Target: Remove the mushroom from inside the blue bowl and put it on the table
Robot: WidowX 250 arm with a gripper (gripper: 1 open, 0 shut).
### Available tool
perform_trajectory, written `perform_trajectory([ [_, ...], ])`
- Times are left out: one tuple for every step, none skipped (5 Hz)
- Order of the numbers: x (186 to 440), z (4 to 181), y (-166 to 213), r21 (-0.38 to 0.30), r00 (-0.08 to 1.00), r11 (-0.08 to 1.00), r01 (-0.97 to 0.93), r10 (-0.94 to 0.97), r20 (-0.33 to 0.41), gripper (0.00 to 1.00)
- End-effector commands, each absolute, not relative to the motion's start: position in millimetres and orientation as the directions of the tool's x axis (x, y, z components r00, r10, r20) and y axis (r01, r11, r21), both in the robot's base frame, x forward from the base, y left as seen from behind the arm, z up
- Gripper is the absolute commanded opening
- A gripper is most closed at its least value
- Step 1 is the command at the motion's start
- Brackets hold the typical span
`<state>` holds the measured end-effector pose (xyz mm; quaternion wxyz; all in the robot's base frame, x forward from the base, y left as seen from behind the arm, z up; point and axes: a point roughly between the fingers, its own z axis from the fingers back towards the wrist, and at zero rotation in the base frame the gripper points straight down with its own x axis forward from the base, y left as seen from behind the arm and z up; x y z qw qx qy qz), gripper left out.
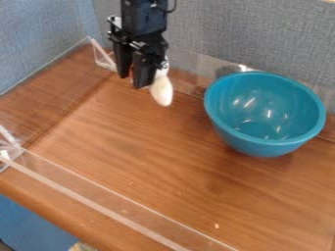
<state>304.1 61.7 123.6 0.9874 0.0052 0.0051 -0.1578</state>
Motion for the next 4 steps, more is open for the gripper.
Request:
perform_trajectory([
  [299, 130.8, 73, 0.036, 0.950, 0.949, 0.312, -0.313, 0.010, 0.00],
  [296, 119.9, 81, 0.036, 0.949, 0.949, 0.314, -0.314, -0.014, 0.00],
  [292, 110.3, 84, 0.037, 0.948, 0.947, 0.318, -0.317, -0.037, 0.00],
  [290, 101.3, 89, 0.038, 0.947, 0.947, 0.319, -0.317, -0.059, 0.00],
])
